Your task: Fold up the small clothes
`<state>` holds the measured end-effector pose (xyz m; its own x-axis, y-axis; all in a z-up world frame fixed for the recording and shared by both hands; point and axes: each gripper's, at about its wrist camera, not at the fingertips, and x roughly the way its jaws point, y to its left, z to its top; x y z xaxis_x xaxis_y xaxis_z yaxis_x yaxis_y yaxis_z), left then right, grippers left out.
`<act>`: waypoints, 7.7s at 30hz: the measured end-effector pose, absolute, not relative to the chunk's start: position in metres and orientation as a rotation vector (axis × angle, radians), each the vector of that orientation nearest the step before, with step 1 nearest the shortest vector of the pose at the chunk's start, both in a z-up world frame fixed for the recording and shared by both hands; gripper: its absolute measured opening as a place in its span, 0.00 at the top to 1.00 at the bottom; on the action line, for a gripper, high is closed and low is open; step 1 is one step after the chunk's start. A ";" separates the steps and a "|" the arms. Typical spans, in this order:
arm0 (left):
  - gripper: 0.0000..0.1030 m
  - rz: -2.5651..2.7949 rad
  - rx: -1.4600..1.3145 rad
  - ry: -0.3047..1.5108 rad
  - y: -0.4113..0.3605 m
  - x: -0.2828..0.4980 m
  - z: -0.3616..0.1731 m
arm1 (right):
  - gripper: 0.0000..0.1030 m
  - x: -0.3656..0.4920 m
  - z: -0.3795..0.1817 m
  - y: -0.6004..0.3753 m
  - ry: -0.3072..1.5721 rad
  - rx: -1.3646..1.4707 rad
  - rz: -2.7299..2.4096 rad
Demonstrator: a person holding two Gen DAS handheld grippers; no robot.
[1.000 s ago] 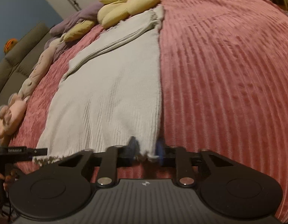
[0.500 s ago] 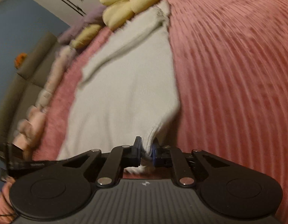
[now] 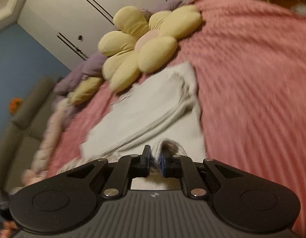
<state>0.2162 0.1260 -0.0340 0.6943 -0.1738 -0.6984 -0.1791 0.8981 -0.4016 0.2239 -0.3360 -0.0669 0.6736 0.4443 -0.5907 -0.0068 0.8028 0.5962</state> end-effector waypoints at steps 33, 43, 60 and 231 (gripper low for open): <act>0.87 -0.031 -0.369 0.798 0.133 0.228 -0.060 | 0.91 0.253 -0.089 -0.309 0.777 0.187 0.299; 0.66 -0.087 -0.318 0.811 0.124 0.228 -0.061 | 0.89 0.263 -0.094 -0.308 0.815 0.169 0.306; 0.56 0.045 -0.356 0.823 0.147 0.233 -0.065 | 0.89 0.268 -0.100 -0.305 0.835 0.149 0.293; 0.81 -0.058 -0.863 0.825 0.176 0.343 -0.068 | 0.73 0.268 -0.124 -0.158 0.723 -0.044 0.299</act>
